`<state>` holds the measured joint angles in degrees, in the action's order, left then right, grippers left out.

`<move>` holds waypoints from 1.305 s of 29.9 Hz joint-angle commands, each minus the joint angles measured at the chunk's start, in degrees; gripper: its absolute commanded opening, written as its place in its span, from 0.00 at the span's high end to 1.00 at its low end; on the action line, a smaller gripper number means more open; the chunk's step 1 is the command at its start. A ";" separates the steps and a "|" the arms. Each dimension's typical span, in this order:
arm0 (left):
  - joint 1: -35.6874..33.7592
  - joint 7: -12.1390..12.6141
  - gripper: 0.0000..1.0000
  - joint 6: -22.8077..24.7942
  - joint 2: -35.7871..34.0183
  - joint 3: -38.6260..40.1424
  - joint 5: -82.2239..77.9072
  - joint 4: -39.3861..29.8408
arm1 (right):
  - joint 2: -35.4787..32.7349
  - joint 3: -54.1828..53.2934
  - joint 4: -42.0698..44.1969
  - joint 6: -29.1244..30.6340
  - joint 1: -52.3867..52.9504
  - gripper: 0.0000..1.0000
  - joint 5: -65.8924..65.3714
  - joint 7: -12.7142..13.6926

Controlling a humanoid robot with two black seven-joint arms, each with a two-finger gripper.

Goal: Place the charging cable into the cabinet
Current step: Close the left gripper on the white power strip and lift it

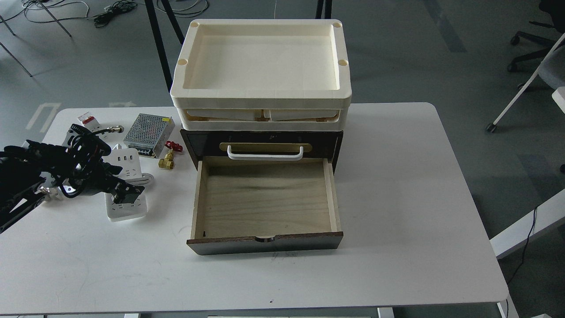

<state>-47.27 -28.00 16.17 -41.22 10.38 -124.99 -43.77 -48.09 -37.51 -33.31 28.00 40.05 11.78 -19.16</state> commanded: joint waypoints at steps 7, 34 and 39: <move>0.07 0.00 0.38 -1.14 -0.09 -2.46 0.01 0.00 | 0.01 -0.02 0.00 0.00 -0.32 0.00 0.00 0.00; 0.16 0.00 1.00 -4.92 -0.09 -4.40 0.10 -0.27 | 0.01 -0.11 0.17 0.00 -2.61 0.00 0.00 0.00; -0.72 0.00 1.00 -6.06 -0.44 -4.23 0.10 -0.79 | 0.01 -0.11 0.17 0.00 -2.79 0.00 0.08 0.00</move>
<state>-47.49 -28.01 11.12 -41.35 6.00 -124.93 -44.30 -48.07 -37.62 -33.13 28.00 37.33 11.85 -19.16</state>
